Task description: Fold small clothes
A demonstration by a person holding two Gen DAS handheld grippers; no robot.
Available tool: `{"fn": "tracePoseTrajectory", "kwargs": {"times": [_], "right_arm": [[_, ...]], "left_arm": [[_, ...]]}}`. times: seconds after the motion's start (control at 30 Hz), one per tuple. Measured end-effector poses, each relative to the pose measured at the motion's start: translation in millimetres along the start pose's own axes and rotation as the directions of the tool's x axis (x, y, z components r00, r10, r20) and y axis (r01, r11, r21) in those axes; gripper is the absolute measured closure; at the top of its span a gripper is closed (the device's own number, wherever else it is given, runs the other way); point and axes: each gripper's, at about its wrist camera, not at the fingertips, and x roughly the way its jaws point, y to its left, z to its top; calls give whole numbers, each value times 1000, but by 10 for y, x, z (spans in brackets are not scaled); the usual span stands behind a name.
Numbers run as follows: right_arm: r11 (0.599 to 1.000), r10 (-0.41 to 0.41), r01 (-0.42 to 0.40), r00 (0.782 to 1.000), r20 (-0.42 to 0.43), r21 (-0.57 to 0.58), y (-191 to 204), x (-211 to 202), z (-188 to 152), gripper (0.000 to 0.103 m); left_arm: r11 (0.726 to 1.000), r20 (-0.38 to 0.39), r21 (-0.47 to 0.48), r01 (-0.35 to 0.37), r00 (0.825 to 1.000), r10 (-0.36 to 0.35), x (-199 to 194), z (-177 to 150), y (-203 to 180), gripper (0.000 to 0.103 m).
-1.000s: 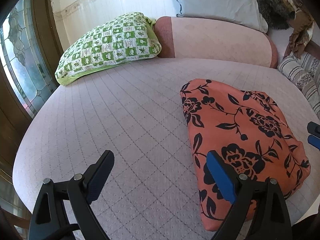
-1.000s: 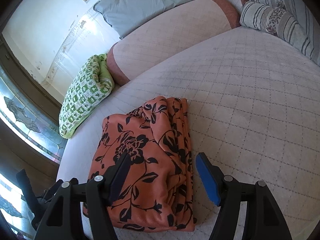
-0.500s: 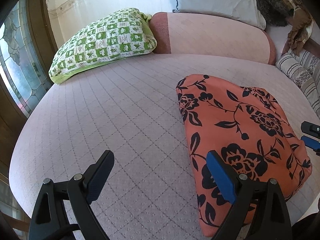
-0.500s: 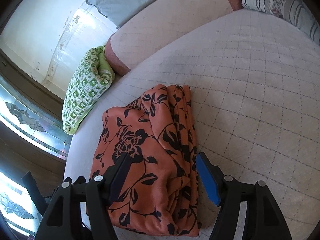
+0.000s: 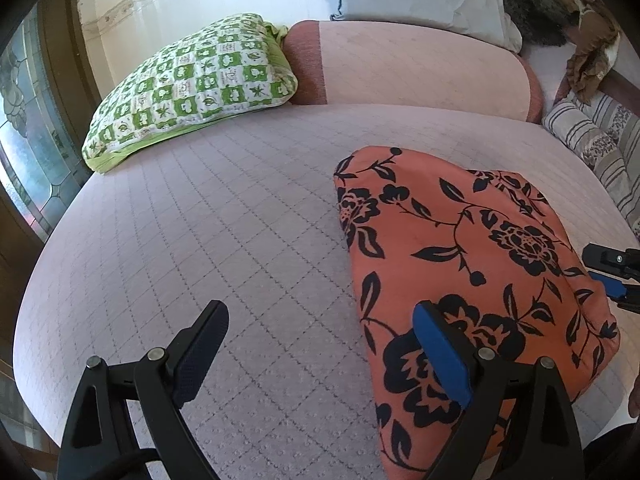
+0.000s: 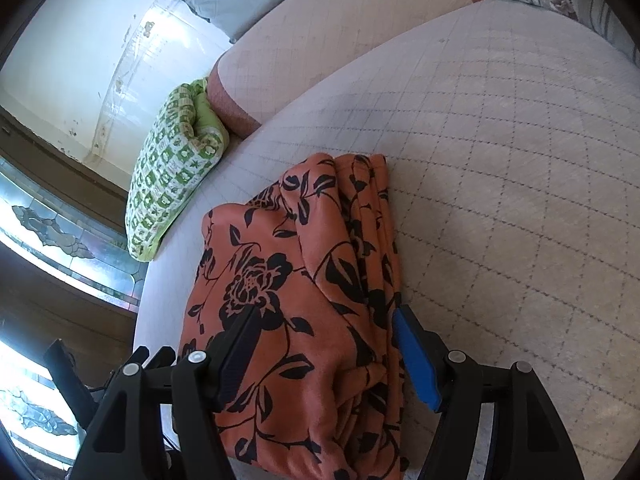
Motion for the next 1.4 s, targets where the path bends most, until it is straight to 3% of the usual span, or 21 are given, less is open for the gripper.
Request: {"fn": "tracePoseTrajectory", "kwargs": {"times": [0.43, 0.83, 1.17, 1.4], "right_arm": [[999, 27, -25, 998, -60, 40, -72, 216, 104, 32], [996, 50, -42, 993, -108, 73, -105, 404, 153, 31], [982, 137, -119, 983, -118, 148, -106, 583, 203, 16], [977, 161, -141, 980, -120, 159, -94, 640, 218, 17]], "left_arm": [[995, -47, 51, 91, 995, -89, 239, 110, -219, 10], [988, -64, 20, 154, 986, -152, 364, 123, -178, 9], [972, -102, -46, 232, 966, -236, 499, 188, -125, 9], [967, -106, -37, 253, 961, -255, 543, 215, -162, 9]]}}
